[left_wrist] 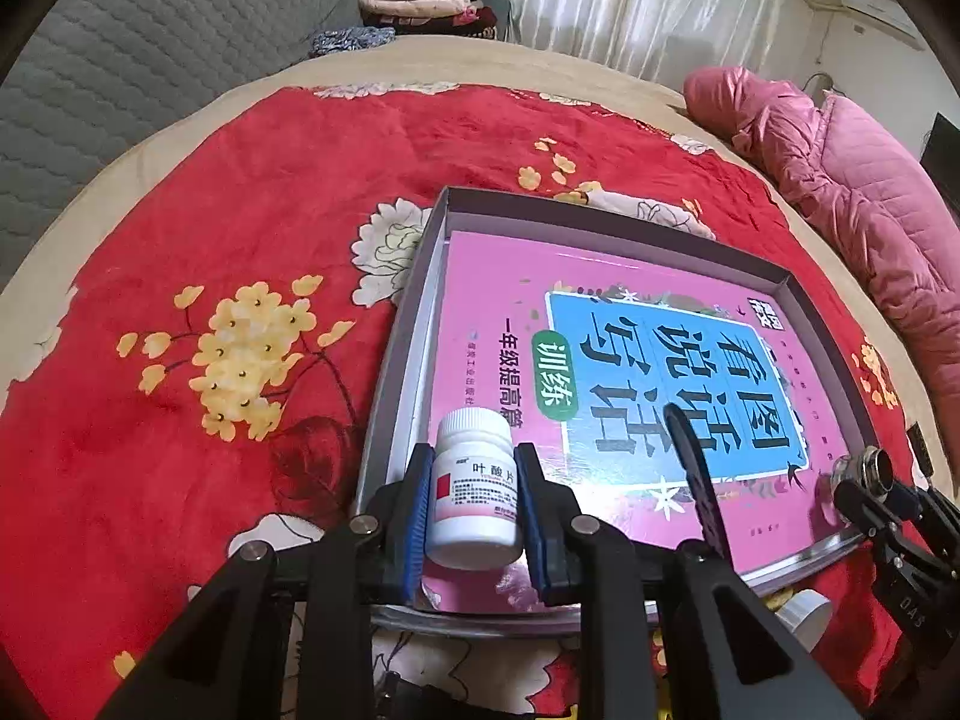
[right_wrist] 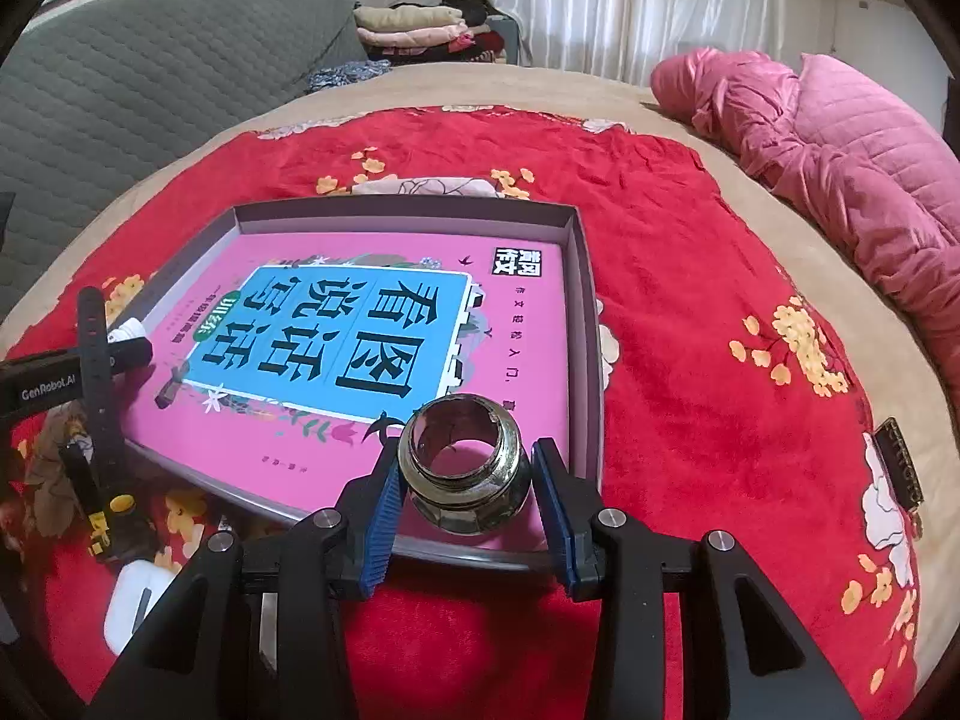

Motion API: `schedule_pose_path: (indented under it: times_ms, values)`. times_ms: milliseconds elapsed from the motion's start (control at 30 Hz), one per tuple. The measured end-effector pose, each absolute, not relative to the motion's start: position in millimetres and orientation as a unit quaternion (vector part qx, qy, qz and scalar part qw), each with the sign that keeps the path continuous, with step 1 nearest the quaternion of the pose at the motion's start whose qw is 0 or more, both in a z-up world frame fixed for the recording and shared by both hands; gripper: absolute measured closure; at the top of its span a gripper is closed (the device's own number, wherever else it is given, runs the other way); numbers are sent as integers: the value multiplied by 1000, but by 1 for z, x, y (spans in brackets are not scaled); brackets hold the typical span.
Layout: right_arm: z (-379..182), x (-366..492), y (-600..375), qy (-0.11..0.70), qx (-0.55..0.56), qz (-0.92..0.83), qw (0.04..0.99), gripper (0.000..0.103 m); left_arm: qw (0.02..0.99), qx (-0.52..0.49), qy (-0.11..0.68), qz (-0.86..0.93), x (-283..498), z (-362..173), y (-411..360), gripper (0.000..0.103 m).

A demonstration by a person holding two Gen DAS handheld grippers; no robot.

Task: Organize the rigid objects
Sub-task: 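Release the pill bottle in the box with the left tool while the right tool releases the jar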

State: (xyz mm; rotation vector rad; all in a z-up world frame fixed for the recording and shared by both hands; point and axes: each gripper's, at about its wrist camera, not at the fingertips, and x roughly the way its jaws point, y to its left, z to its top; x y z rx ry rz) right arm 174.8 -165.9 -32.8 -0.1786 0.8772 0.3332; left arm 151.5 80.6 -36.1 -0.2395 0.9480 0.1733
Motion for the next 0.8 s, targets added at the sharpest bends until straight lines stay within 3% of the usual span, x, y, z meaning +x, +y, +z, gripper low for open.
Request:
schedule_pose_path:
  times_ms: [800]
  values:
    - [-34,175,-168,429,-64,171,885,60,880,-119,455,71,141,-32,78,76]
